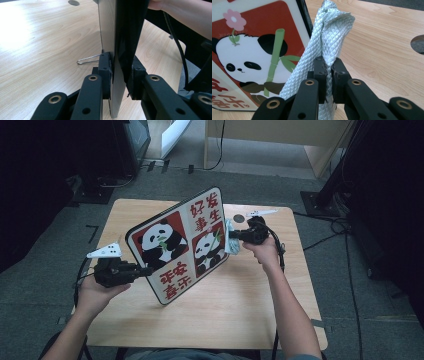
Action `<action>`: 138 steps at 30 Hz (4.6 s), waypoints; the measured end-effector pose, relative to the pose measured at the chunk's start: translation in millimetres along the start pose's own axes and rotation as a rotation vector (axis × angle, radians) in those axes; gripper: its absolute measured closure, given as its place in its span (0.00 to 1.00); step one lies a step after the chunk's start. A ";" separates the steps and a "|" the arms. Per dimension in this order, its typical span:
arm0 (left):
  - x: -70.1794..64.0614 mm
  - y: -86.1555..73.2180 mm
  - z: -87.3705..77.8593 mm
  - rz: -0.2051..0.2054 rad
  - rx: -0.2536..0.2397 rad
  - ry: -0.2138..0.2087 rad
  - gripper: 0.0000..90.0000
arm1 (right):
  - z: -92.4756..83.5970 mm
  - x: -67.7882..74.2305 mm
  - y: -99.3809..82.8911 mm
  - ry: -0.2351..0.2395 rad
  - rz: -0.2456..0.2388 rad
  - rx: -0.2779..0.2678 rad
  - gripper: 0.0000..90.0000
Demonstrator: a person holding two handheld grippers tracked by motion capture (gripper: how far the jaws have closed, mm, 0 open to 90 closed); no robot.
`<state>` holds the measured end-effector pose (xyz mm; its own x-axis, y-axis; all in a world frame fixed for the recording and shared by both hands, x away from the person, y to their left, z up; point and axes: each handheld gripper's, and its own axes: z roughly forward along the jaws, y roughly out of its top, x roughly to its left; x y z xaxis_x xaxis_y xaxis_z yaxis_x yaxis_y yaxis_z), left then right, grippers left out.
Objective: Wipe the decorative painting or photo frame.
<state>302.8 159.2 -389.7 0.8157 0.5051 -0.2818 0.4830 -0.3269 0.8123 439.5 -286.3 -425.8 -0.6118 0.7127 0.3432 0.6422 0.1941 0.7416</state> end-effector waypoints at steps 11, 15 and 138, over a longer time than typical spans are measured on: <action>-1.2 0.8 1.5 -0.003 0.001 0.014 0.86 | -1.7 -0.5 -13.4 0.004 -0.006 -0.029 0.94; -1.7 0.9 1.9 -0.001 0.004 0.018 0.86 | 0.7 -2.8 -17.6 0.004 -0.007 -0.025 0.94; 39.8 -35.4 -17.9 0.006 0.061 0.090 0.40 | -57.5 -52.3 -97.5 -0.321 0.073 -0.018 0.93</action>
<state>312.4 205.1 -420.5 0.7882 0.5717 -0.2278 0.4989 -0.3769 0.7804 382.3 -381.2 -483.0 -0.3857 0.9009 0.1988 0.6691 0.1248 0.7326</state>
